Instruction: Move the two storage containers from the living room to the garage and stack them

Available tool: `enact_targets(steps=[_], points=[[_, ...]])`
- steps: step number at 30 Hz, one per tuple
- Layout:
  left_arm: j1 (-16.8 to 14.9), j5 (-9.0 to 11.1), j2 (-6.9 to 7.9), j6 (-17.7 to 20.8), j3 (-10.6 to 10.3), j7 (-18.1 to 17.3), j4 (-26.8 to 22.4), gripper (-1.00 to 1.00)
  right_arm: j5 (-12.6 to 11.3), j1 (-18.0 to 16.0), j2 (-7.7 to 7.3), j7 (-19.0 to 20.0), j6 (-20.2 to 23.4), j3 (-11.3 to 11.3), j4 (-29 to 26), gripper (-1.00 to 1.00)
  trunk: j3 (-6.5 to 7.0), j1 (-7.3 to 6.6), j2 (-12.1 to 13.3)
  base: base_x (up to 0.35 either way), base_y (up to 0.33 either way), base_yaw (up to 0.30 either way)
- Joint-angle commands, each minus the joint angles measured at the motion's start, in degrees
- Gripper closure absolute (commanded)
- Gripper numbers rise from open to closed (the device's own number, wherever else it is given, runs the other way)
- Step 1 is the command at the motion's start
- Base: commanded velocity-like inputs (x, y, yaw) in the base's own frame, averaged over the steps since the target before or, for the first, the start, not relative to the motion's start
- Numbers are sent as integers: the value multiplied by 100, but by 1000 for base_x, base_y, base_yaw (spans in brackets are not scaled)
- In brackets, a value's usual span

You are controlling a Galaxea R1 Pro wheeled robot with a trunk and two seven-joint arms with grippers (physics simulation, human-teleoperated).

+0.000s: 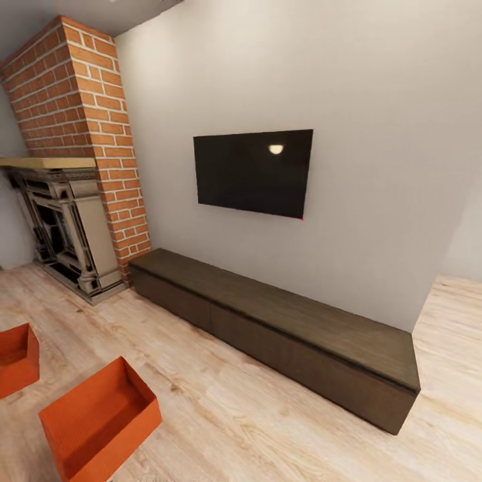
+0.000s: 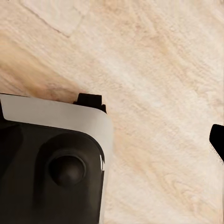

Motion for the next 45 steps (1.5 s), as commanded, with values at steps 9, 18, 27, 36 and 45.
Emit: enact_targets(steps=[9, 18, 27, 36, 45], points=[[0, 3, -3, 28, 19, 10, -13, -100, 250, -7, 9, -13, -30, 38, 17, -100, -6, 0, -3, 0, 0, 282], [0, 0, -5, 28, 18, 10, -11, -100, 257, -7, 9, -14, -32, 36, 17, -100, -6, 0, -3, 0, 0, 282], [0, 15, 1, 27, 36, 10, -12, -100, 263, -7, -19, -14, -23, 45, 17, -100, -6, 0, -3, 0, 0, 282], [0, 16, 3, 23, 37, 10, -15, -100, 653, -7, -11, -15, -21, 42, 17, -100, -6, 0, -3, 0, 0, 282], [0, 21, -2, 20, 38, 10, -14, -100, 670, -7, -9, -14, -24, 40, 17, -100, -9, 0, -3, 0, 0, 245]])
